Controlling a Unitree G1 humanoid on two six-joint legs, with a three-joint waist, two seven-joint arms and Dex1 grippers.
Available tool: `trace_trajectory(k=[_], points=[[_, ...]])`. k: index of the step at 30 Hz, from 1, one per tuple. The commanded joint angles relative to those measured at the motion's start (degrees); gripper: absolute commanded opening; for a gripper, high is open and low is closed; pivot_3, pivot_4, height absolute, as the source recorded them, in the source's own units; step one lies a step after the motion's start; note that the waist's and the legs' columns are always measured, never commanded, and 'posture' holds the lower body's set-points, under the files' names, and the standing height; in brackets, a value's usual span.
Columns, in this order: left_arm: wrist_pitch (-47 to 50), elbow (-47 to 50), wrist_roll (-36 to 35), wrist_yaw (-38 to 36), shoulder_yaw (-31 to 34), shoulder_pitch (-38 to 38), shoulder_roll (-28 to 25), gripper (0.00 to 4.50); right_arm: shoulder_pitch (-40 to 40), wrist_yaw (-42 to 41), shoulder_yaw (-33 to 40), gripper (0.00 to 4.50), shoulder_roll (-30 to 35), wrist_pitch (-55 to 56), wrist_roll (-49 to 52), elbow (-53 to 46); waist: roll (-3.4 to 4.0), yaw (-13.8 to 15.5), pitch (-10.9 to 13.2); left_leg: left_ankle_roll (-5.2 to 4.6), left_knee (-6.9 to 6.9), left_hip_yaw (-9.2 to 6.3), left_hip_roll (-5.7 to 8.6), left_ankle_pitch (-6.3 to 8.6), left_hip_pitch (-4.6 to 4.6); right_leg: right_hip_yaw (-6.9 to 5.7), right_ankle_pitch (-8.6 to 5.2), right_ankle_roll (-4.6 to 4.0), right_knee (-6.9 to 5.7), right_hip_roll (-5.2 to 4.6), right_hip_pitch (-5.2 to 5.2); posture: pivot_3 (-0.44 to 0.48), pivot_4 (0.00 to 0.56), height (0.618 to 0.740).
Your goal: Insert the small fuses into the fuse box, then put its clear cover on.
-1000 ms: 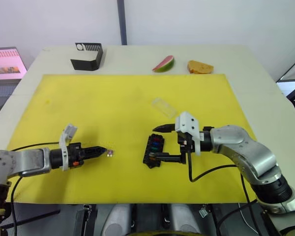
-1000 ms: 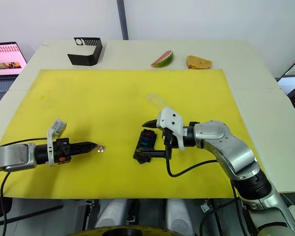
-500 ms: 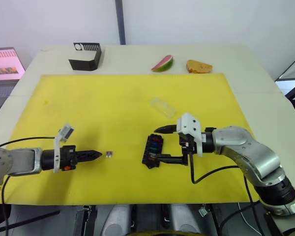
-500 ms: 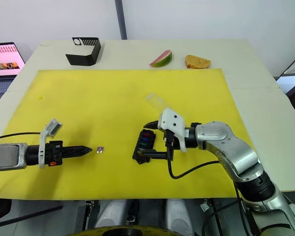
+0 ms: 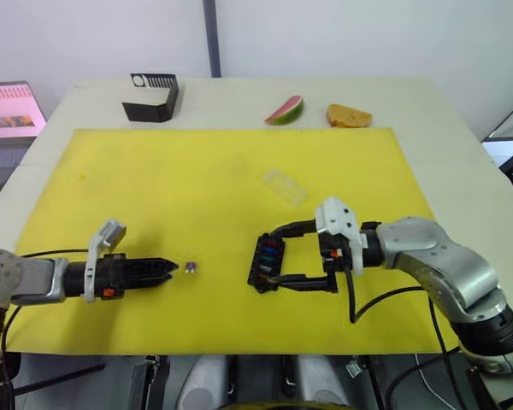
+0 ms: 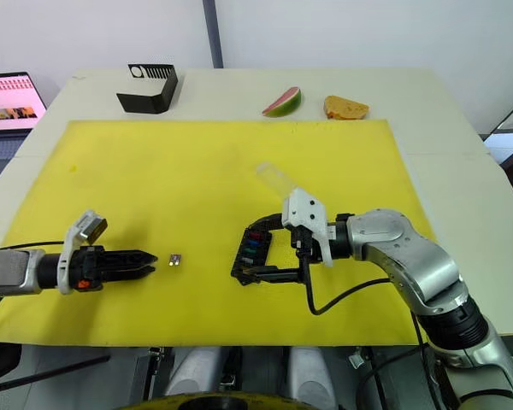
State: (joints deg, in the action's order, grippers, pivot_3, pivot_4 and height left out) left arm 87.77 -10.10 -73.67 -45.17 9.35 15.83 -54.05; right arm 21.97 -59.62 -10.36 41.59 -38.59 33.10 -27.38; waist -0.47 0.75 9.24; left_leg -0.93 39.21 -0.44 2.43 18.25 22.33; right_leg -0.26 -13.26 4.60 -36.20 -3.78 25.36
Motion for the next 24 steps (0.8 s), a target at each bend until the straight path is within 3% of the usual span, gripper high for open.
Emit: trace_trajectory(k=[1, 6, 14, 24], points=[[1.56, -0.56, 1.55, -0.87, 0.34, 0.63, 1.52, 3.92, 0.54, -0.11, 1.77, 4.50, 0.40, -0.11, 1.62, -2.66, 0.00, -0.02, 0.00, 0.00, 0.00, 0.00, 0.00, 0.00, 0.00, 0.00, 0.00, 0.00, 0.00, 0.00, 0.00, 0.000, 0.150, 0.740], [2.43, 0.72, 2.20, 1.40, 3.55, -1.47, 5.53, 3.92, -0.11, 0.92, 2.13, 4.50, 0.57, -0.58, 1.67, -3.36, 0.00, 0.05, -0.01, 0.00, 0.00, 0.00, 0.00, 0.00, 0.00, 0.00, 0.00, 0.00, 0.00, -0.02, -0.01, 0.000, 0.150, 0.740], [4.20, 6.02, -1.43, 10.03, 13.75, -7.60, 14.30, 3.92, -0.17, 2.15, 1.86, 4.50, 0.13, -0.34, 1.16, -3.29, 0.02, 0.01, -0.03, -0.01, 0.01, 0.00, 0.00, 0.00, -0.02, 0.01, 0.01, 0.00, 0.00, -0.04, -0.03, 0.000, 0.150, 0.740], [4.69, 8.05, -3.92, 16.10, 15.60, -8.33, 18.37, 3.92, 0.80, 2.10, 1.13, 4.50, -0.37, 0.20, 0.38, -2.17, 0.03, 0.08, -0.05, 0.00, 0.01, 0.00, 0.01, 0.00, -0.03, 0.01, 0.01, 0.00, 0.02, -0.04, -0.05, 0.000, 0.150, 0.740]])
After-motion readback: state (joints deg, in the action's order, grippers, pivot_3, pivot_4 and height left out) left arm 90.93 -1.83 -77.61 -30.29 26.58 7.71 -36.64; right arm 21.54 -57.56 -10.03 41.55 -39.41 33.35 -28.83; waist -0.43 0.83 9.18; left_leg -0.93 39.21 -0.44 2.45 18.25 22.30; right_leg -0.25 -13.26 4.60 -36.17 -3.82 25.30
